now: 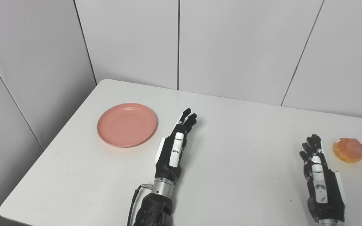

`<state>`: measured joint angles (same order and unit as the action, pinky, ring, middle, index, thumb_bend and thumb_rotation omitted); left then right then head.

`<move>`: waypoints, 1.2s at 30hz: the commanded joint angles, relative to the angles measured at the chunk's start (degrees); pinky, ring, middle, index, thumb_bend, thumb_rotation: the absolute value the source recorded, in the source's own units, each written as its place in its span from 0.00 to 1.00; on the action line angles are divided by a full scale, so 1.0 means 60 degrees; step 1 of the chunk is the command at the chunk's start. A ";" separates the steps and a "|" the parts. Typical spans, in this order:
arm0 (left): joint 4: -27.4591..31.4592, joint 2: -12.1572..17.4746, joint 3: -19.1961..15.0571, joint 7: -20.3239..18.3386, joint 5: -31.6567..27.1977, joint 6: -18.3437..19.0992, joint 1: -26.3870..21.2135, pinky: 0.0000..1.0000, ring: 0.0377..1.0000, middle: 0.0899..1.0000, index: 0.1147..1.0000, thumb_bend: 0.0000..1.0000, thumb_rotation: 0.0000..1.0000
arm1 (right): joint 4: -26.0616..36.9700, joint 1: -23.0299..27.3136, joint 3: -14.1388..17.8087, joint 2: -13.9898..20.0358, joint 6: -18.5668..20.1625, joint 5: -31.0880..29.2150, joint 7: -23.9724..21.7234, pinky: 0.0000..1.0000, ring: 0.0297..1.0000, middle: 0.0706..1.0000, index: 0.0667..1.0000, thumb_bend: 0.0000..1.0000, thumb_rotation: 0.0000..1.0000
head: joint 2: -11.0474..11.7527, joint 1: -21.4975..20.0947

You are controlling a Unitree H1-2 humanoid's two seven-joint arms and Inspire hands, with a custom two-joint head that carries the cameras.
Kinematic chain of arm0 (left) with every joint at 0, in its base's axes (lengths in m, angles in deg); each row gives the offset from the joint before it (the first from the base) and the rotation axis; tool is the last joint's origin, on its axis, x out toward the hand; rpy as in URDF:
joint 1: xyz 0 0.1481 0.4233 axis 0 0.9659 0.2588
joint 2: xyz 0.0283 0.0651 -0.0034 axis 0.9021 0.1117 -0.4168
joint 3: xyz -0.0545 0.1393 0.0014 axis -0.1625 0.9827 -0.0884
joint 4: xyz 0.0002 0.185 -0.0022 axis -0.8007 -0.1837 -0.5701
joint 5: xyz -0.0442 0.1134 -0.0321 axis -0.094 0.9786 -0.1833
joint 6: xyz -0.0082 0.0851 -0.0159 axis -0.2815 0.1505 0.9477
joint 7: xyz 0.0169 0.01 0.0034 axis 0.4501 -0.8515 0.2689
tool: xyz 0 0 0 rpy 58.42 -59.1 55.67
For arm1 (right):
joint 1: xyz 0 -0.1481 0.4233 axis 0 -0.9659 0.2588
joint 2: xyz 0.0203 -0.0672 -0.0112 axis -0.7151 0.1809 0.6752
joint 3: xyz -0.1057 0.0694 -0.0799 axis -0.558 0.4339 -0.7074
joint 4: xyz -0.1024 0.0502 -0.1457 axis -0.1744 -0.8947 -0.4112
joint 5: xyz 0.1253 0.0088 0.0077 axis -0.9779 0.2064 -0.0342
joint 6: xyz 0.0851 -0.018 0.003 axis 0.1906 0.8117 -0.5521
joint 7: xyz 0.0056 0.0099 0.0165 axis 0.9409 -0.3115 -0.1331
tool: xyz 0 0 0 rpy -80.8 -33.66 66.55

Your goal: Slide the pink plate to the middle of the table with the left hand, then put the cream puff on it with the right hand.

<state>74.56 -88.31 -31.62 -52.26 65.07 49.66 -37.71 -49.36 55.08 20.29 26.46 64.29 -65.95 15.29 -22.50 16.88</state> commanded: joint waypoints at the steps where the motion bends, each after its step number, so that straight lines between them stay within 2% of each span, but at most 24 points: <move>1: 0.0309 0.0223 -0.0196 0.0230 0.0205 -0.0175 -0.0381 0.88 0.83 0.82 0.80 0.67 1.00 | -0.0778 -0.0670 0.0093 0.0025 -0.0288 -0.0034 -0.0031 1.00 1.00 1.00 1.00 0.45 0.92 | -0.0006 0.0012; 4: 0.0357 0.0427 -0.0463 0.0499 0.0494 -0.0363 -0.0696 0.80 0.79 0.78 0.76 0.67 1.00 | -0.0831 -0.0643 0.0079 0.0078 -0.0296 -0.0072 -0.0118 1.00 1.00 1.00 1.00 0.45 0.92 | -0.0069 -0.0036; 7: 0.0490 0.0519 -0.0717 0.0692 0.0365 -0.0217 -0.0926 0.76 0.76 0.75 0.73 0.68 1.00 | -0.0906 -0.0601 0.0100 0.0062 -0.0362 -0.0186 -0.0173 1.00 1.00 1.00 1.00 0.48 0.90 | -0.0069 0.0010; 14: 0.0722 0.1064 -0.1273 0.1060 0.0494 0.0108 -0.1347 0.73 0.72 0.71 0.69 0.69 1.00 | -0.0844 -0.0614 0.0077 0.0016 -0.0300 -0.0152 -0.0130 1.00 1.00 1.00 1.00 0.51 0.87 | -0.0066 0.0001; 17: 0.0723 0.1297 -0.1463 0.1092 0.0436 0.0234 -0.1469 0.75 0.72 0.70 0.69 0.72 1.00 | -0.0843 -0.0621 0.0061 0.0030 -0.0336 -0.0045 -0.0084 1.00 1.00 1.00 1.00 0.51 0.89 | -0.0055 0.0015; 20: 0.0572 0.1633 -0.1706 0.1217 0.0628 0.0309 -0.1595 0.77 0.72 0.70 0.68 0.71 1.00 | -0.0744 -0.0655 0.0087 0.0016 -0.0227 -0.0066 -0.0078 1.00 1.00 1.00 1.00 0.47 0.89 | -0.0082 0.0013; 24: 0.0267 0.1888 -0.1970 0.1379 0.0552 0.0240 -0.1731 0.76 0.71 0.69 0.67 0.69 1.00 | -0.0806 -0.0621 0.0056 0.0097 -0.0236 -0.0035 -0.0161 1.00 1.00 1.00 1.00 0.47 0.91 | -0.0043 0.0068; 28: -0.0460 0.2362 -0.2253 0.1272 0.0264 -0.0200 -0.1873 0.78 0.72 0.69 0.67 0.69 1.00 | -0.0866 -0.0604 0.0097 0.0063 -0.0330 -0.0161 -0.0213 1.00 1.00 1.00 1.00 0.47 0.91 | -0.0038 0.0053; 30: -0.0893 0.2630 -0.2412 0.1416 0.0356 -0.0328 -0.1925 0.79 0.73 0.70 0.69 0.70 1.00 | -0.0773 -0.0642 0.0096 0.0067 -0.0142 -0.0150 -0.0190 1.00 1.00 1.00 1.00 0.46 0.92 | -0.0028 0.0048; 36: -0.1443 0.3072 -0.2809 0.1493 0.0203 -0.0152 -0.2000 0.86 0.77 0.72 0.71 0.76 1.00 | -0.0820 -0.0649 0.0102 0.0077 -0.0259 -0.0194 -0.0208 1.00 1.00 1.00 1.00 0.46 0.89 | -0.0062 0.0100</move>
<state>65.20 -71.41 -48.14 -44.09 66.38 50.14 -47.12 -49.52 55.26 20.58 26.93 64.29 -67.17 14.29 -22.85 17.40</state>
